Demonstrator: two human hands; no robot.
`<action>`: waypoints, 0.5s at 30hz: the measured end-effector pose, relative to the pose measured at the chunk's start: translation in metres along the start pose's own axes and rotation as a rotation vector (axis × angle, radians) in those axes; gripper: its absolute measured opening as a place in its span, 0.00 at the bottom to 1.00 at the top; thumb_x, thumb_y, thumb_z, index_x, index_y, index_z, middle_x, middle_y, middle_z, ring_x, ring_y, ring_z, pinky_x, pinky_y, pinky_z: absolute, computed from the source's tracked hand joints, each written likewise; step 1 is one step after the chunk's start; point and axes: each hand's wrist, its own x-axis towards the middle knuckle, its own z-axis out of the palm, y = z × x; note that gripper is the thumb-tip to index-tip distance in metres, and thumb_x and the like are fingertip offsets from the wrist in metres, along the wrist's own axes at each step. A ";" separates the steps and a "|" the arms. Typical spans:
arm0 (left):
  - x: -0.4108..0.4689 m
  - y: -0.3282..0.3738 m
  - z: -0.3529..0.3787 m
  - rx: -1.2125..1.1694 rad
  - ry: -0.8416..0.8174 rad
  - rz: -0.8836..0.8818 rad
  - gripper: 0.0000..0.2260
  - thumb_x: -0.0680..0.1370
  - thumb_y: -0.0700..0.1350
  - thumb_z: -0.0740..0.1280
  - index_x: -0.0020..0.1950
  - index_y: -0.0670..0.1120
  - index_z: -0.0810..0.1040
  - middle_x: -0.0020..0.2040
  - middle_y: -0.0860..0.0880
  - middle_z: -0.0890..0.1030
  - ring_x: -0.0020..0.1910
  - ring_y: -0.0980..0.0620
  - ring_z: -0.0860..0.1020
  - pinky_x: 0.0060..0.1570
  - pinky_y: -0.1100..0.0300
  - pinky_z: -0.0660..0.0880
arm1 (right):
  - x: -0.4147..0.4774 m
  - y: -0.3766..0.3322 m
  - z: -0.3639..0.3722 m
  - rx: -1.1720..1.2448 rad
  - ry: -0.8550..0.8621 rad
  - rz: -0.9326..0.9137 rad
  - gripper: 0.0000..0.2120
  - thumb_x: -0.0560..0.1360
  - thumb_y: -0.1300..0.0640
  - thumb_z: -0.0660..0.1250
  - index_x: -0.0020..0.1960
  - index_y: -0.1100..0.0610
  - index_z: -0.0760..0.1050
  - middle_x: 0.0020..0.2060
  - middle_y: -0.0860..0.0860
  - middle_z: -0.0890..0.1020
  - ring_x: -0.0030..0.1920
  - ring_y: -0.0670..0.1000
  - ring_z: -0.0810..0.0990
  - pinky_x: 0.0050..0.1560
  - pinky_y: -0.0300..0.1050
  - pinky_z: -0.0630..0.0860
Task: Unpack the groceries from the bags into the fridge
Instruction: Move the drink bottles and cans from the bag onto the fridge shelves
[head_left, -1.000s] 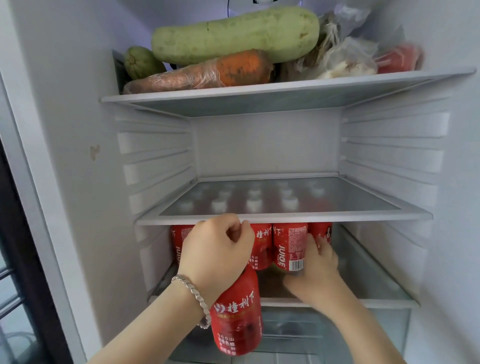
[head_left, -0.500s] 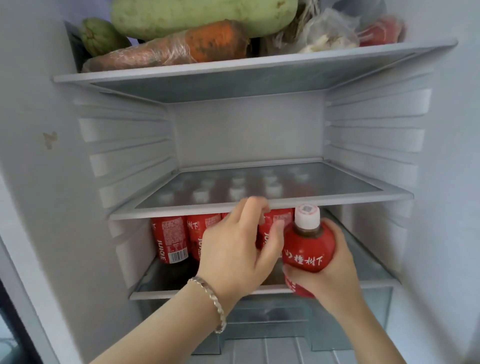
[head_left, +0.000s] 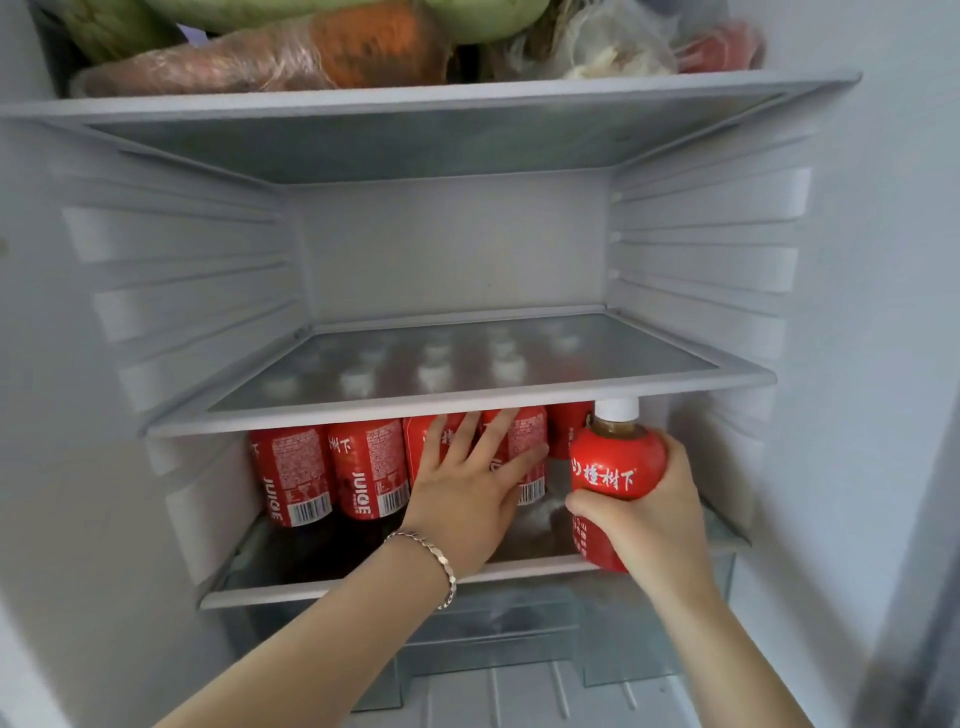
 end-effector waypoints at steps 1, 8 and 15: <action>0.000 -0.001 0.000 -0.008 0.019 0.006 0.20 0.72 0.53 0.55 0.61 0.60 0.76 0.68 0.46 0.72 0.63 0.40 0.75 0.65 0.42 0.53 | 0.008 0.003 0.004 -0.006 -0.005 -0.002 0.34 0.60 0.68 0.76 0.57 0.46 0.65 0.46 0.41 0.76 0.44 0.39 0.76 0.38 0.32 0.70; -0.002 -0.006 0.001 -0.056 0.010 0.017 0.22 0.69 0.52 0.60 0.64 0.62 0.70 0.69 0.49 0.68 0.63 0.43 0.75 0.66 0.44 0.54 | 0.055 0.019 0.029 -0.345 -0.015 0.123 0.44 0.62 0.52 0.78 0.70 0.55 0.57 0.59 0.55 0.76 0.57 0.58 0.77 0.56 0.52 0.75; -0.007 -0.013 -0.005 -0.154 -0.038 0.075 0.27 0.66 0.51 0.65 0.65 0.61 0.70 0.69 0.49 0.71 0.65 0.46 0.74 0.66 0.44 0.59 | 0.031 -0.003 0.047 -0.843 -0.212 0.232 0.59 0.69 0.47 0.72 0.72 0.66 0.27 0.73 0.61 0.54 0.71 0.59 0.63 0.67 0.52 0.66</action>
